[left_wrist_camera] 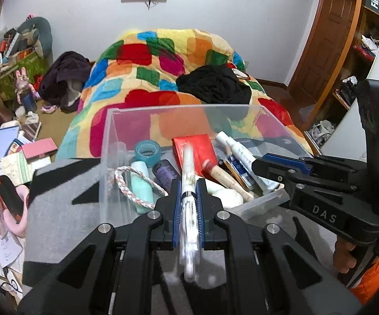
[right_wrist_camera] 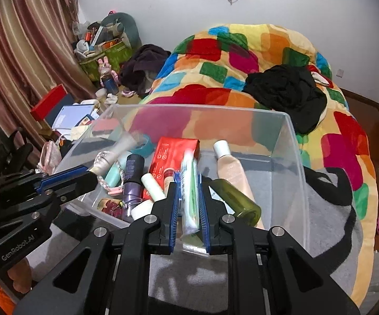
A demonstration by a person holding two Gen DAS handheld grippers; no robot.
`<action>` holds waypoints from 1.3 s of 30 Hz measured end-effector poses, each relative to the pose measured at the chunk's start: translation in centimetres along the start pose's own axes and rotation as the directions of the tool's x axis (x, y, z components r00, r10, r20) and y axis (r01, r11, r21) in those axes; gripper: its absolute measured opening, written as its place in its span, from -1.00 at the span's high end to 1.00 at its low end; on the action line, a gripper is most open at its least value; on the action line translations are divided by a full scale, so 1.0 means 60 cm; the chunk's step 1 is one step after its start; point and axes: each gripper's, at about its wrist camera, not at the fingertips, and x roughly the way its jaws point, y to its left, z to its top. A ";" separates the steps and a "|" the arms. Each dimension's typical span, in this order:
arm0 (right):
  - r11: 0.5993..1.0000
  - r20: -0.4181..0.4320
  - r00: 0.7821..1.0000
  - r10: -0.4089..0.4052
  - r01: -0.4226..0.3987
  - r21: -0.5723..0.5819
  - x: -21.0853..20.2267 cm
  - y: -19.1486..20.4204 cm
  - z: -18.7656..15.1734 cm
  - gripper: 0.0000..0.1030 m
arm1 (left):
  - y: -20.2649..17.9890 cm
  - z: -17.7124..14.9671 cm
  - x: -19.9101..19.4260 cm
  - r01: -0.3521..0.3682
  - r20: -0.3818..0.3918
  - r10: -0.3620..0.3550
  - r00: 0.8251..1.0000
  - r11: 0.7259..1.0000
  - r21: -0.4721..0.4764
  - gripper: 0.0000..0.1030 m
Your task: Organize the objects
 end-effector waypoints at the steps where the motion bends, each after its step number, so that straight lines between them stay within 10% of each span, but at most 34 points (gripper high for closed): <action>1: 1.000 -0.003 1.000 0.002 -0.002 -0.009 -0.002 0.001 -0.001 0.72 | -0.001 -0.001 0.000 0.003 -0.002 -0.003 1.000 1.000 -0.002 0.80; 11: 0.998 0.051 0.998 0.038 -0.035 -0.049 -0.063 0.015 -0.019 0.67 | -0.019 -0.013 -0.049 0.015 0.074 -0.016 0.997 1.000 0.020 0.74; 16: 0.997 0.120 0.992 0.034 -0.026 -0.066 -0.107 0.024 -0.042 0.13 | -0.029 -0.026 -0.084 -0.015 0.157 0.012 0.988 1.000 0.017 -0.01; 25: 0.996 0.217 0.976 0.018 0.000 -0.084 -0.156 0.034 -0.075 -0.41 | -0.040 -0.058 -0.121 -0.042 0.231 0.035 0.972 0.999 0.023 -0.38; 39: 0.996 0.244 0.970 0.005 0.015 -0.083 -0.164 0.031 -0.108 -0.59 | -0.050 -0.101 -0.120 -0.067 0.238 0.060 0.969 0.998 0.019 -0.52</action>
